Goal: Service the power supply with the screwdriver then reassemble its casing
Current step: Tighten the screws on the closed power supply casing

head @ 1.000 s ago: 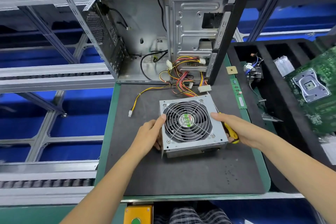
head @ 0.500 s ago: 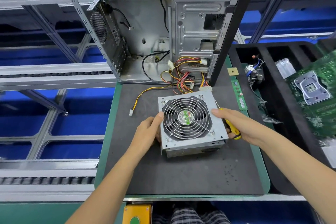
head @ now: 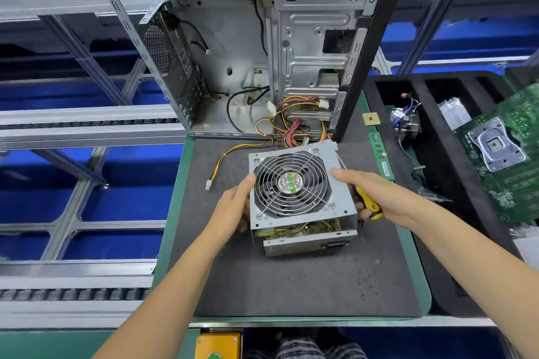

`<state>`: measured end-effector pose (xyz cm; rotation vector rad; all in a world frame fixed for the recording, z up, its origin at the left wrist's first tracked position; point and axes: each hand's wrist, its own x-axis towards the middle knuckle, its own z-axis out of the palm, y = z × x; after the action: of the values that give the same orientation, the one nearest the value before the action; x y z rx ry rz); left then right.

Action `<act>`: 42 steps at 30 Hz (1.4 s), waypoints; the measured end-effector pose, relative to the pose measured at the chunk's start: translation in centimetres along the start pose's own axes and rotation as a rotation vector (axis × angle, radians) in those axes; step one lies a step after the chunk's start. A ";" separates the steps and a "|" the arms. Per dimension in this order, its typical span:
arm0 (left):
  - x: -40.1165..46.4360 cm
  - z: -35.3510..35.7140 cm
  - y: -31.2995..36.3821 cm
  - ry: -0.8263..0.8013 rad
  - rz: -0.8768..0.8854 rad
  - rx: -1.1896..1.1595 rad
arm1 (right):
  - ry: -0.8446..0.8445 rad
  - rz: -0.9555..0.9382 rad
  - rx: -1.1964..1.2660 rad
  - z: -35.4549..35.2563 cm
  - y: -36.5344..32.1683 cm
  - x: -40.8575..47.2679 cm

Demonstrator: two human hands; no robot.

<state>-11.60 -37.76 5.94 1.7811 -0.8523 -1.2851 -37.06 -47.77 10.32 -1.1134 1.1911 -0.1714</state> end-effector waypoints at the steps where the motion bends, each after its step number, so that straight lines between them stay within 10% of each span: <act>1: -0.2 0.4 0.0 0.013 0.021 0.003 | -0.004 -0.016 -0.009 -0.1 0.0 -0.1; 42: -0.6 2.9 -2.1 0.144 0.042 -0.097 | 0.014 -0.101 -0.074 -0.3 1.1 -0.4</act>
<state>-14.34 -36.85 3.82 1.7470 -0.7303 -1.1371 -37.94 -47.12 9.72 -1.2401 1.1619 -0.2148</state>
